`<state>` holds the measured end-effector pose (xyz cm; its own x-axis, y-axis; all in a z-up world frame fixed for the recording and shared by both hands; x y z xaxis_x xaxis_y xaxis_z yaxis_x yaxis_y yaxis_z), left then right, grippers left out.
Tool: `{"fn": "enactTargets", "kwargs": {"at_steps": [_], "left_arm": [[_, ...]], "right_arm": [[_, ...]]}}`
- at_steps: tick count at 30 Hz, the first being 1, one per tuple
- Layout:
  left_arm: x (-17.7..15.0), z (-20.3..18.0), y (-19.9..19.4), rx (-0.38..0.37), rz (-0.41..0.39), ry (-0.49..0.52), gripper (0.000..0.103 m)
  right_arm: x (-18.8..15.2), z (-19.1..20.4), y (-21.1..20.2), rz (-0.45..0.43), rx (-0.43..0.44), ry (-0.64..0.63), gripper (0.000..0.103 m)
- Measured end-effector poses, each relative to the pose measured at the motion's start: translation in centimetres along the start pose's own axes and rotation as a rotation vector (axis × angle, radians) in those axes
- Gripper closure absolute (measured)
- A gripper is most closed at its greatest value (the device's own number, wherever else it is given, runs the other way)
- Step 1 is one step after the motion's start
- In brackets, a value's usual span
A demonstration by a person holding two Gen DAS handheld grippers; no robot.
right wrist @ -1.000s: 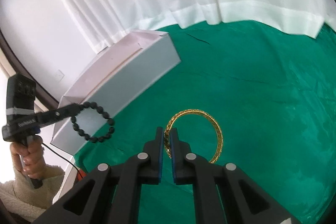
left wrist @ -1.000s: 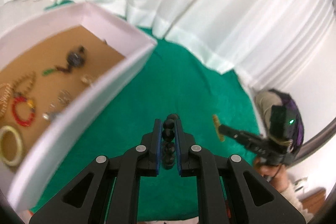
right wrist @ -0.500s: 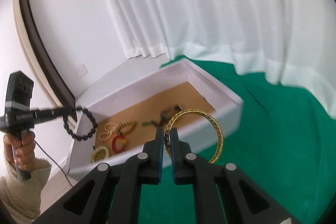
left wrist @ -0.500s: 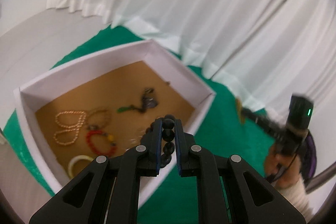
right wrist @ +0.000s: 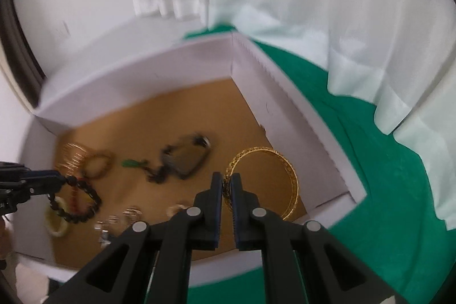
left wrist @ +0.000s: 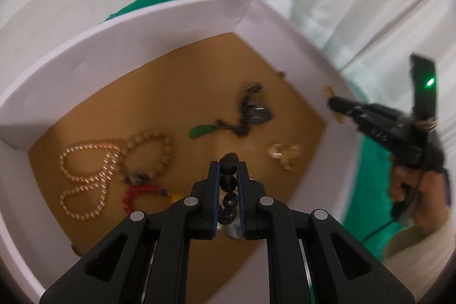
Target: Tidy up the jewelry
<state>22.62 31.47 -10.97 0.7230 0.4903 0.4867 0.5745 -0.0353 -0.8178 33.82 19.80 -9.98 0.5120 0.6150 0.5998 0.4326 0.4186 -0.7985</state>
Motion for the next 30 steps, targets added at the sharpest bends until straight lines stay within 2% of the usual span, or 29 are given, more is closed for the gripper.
{"fn": "enactTargets", "kwargs": {"at_steps": [1, 2, 3, 4, 5, 6, 8, 10, 12, 13, 15, 18, 20, 25, 28, 30], "left_arm": [[-0.1, 0.4, 0.6, 0.030, 0.003, 0.008, 0.093], [-0.1, 0.8, 0.7, 0.051, 0.000, 0.013, 0.088], [-0.1, 1.1, 0.6, 0.072, -0.005, 0.017, 0.072], [0.0, 1.5, 0.2, 0.100, -0.023, 0.023, 0.063], [0.1, 1.7, -0.3, 0.119, -0.045, 0.027, 0.046], [0.3, 1.9, -1.0, 0.143, -0.074, 0.036, 0.036], [0.7, 2.2, -2.9, 0.199, -0.140, 0.064, 0.031], [1.0, 2.1, -4.9, 0.255, -0.199, 0.093, 0.020], [1.2, 1.8, -7.2, 0.334, -0.279, 0.123, 0.002], [1.2, 1.5, -8.7, 0.385, -0.336, 0.143, 0.000], [1.1, 1.0, -10.5, 0.441, -0.396, 0.157, 0.001], [0.2, 0.7, -12.7, 0.521, -0.433, 0.130, 0.001], [-0.4, 0.7, -13.6, 0.528, -0.443, 0.118, 0.001], [-2.1, 0.7, -15.0, 0.488, -0.428, 0.068, 0.001], [-2.7, 0.6, -15.6, 0.500, -0.428, 0.070, 0.001], [-3.2, 0.8, -15.6, 0.515, -0.400, 0.069, 0.001]], "right_arm": [[0.1, -0.1, 0.8, 0.007, -0.007, 0.008, 0.095], [0.2, -0.1, 1.3, 0.008, -0.003, 0.014, 0.095], [0.3, 0.0, 1.6, 0.015, 0.006, 0.024, 0.090], [0.4, 0.0, 1.7, 0.020, 0.015, 0.041, 0.085], [0.4, -0.1, 1.5, 0.012, 0.015, 0.060, 0.068], [0.5, -0.1, 1.1, -0.002, 0.016, 0.072, 0.054], [0.9, -0.2, -0.2, -0.034, 0.013, 0.080, 0.052], [1.2, -0.2, -1.7, -0.062, -0.003, 0.081, 0.052], [1.4, -0.1, -3.6, -0.093, -0.014, 0.089, 0.046], [1.3, 0.2, -4.5, -0.107, -0.013, 0.094, 0.043], [1.1, 0.9, -6.3, -0.132, -0.006, 0.102, 0.034], [0.4, 2.2, -8.0, -0.157, 0.016, 0.105, 0.026], [-0.3, 3.4, -9.0, -0.171, 0.035, 0.098, 0.025], [-2.0, 6.1, -10.3, -0.163, 0.044, 0.066, 0.023], [-2.7, 7.4, -10.9, -0.154, 0.025, 0.035, 0.023], [-3.0, 7.9, -11.2, -0.152, 0.010, 0.018, 0.023]]}}
Point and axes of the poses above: each gripper's, at about its wrist camera, not at the fingertips, and y roughly the way its jaws point, z to its left, x to its top, the point moved 9 cm from there along y, roughly the way its jaws point, and after that the axes turned 5 degrees about -z, right-handed, at the moved point
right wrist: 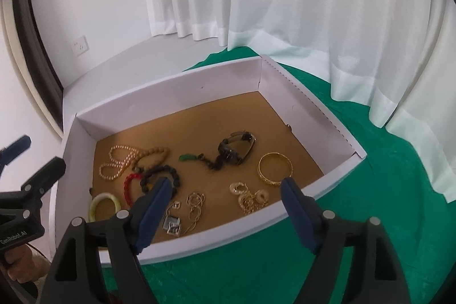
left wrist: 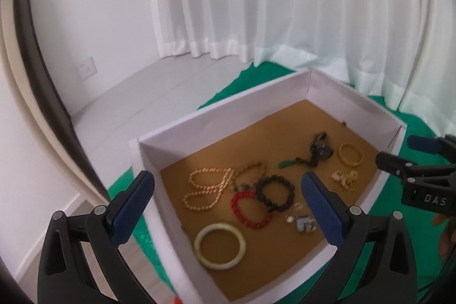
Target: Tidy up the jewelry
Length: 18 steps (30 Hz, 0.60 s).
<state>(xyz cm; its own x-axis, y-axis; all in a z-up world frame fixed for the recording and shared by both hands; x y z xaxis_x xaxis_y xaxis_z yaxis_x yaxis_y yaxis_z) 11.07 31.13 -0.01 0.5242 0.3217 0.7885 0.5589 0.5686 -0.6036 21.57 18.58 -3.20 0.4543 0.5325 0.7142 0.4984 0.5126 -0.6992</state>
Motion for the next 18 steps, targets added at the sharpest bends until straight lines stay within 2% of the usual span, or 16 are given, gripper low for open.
{"fn": "enactTargets", "kwargs": {"at_steps": [4, 12, 18], "left_arm": [[-0.8, 0.1, 0.1, -0.038, 0.037, -0.005, 0.001], [-1.4, 0.8, -0.2, -0.067, 0.074, -0.070, 0.000], [-1.1, 1.3, -0.7, -0.055, 0.080, -0.095, 0.000]], "right_arm": [[-0.3, 0.7, -0.6, 0.003, -0.005, -0.015, 0.022], [-0.7, 1.2, -1.0, 0.040, -0.009, -0.003, 0.018], [-0.4, 1.8, -1.5, 0.061, -0.009, -0.019, 0.018]]}}
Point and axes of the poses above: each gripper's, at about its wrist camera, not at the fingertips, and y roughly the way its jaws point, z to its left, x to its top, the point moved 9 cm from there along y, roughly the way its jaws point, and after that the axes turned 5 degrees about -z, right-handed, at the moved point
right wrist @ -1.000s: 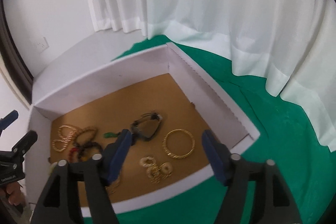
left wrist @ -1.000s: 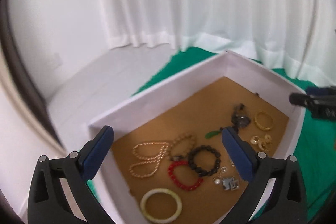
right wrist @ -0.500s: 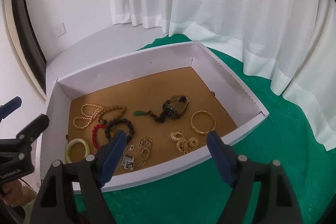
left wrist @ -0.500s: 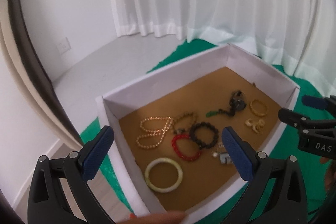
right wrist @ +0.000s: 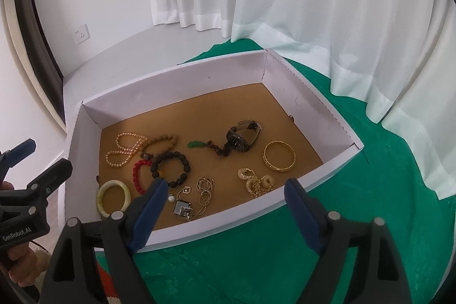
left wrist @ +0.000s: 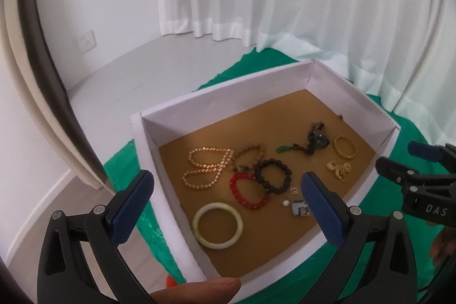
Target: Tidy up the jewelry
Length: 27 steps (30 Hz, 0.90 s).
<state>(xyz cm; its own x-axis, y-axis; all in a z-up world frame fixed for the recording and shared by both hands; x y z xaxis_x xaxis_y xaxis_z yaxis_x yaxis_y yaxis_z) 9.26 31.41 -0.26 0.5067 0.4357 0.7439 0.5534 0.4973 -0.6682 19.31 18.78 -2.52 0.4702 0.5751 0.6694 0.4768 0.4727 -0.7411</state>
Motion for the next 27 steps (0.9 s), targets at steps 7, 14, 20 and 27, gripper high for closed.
{"fn": "enactTargets", "kwargs": {"at_steps": [7, 14, 20, 27], "left_arm": [[0.1, 0.0, 0.0, 0.008, 0.028, 0.003, 0.000], [0.1, 0.5, 0.1, 0.022, 0.057, -0.020, 0.001], [0.4, 0.7, 0.1, 0.034, 0.062, -0.020, 0.001], [0.6, 0.7, 0.3, 0.036, 0.060, -0.015, 0.001]], "right_arm": [[-0.3, 0.4, 0.1, 0.037, -0.004, -0.011, 0.018], [0.3, 1.1, -0.2, 0.040, -0.008, -0.039, 0.018], [0.7, 1.5, -0.3, 0.045, 0.003, -0.045, 0.018], [0.6, 1.5, 0.1, 0.048, 0.003, -0.048, 0.018]]}}
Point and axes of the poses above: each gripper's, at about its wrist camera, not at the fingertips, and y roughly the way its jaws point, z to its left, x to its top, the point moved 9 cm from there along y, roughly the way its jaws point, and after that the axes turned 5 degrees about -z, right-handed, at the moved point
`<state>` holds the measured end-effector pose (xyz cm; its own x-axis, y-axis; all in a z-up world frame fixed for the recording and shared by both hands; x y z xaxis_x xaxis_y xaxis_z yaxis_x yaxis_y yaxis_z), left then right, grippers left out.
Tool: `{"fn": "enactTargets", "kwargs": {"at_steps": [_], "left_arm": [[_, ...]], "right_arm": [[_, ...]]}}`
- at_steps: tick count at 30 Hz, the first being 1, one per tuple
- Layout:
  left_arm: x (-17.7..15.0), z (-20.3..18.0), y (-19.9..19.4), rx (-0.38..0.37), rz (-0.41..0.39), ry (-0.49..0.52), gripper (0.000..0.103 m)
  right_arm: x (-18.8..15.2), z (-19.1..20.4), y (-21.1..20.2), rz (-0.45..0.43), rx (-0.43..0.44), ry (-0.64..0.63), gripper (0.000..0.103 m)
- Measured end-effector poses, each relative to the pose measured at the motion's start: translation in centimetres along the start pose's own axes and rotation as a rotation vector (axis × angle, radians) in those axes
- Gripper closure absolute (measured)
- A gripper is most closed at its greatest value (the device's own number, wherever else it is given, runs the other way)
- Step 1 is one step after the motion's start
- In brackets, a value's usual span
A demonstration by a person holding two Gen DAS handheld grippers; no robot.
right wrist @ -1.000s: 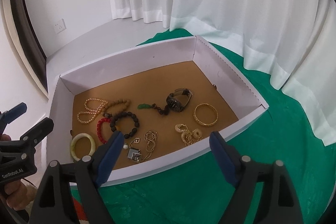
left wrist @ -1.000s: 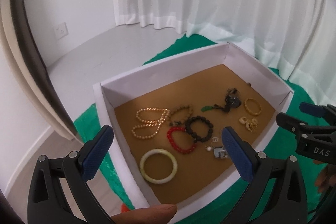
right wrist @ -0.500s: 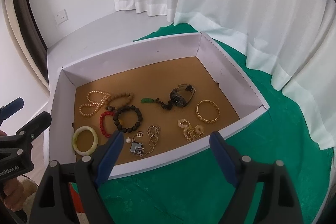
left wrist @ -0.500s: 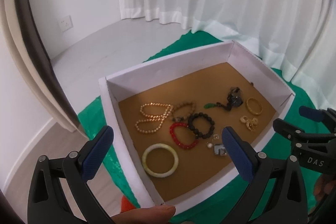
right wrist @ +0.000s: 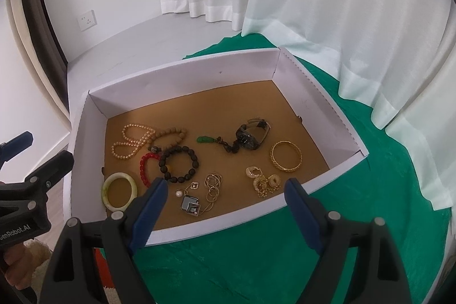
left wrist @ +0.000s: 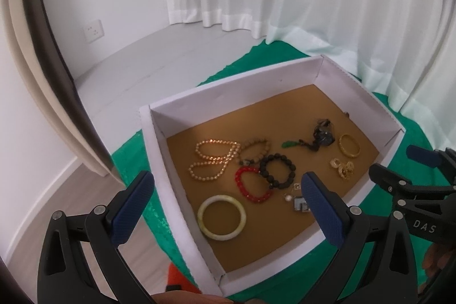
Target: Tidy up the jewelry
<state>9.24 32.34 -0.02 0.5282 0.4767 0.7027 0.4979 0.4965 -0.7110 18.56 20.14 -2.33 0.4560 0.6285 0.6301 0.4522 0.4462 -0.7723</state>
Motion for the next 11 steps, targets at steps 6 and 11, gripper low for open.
{"fn": "enactTargets", "kwargs": {"at_steps": [6, 11], "left_arm": [[-0.35, -0.17, -0.02, -0.014, 0.001, -0.007, 0.001], [-0.29, -0.38, -0.26, -0.011, -0.024, -0.009, 0.001]], "right_arm": [[-0.51, -0.30, 0.61, 0.009, -0.012, 0.001, 0.018], [-0.74, -0.59, 0.95, 0.014, -0.016, 0.008, 0.018]]}}
Point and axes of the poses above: each gripper's, at about its wrist camera, not at the fingertips, and y roughly the way its jaws point, z to its left, x to its top, the point moved 9 cm from there along y, roughly the way its jaws point, and after that the axes turned 5 degrees about -z, right-handed, at the moved point
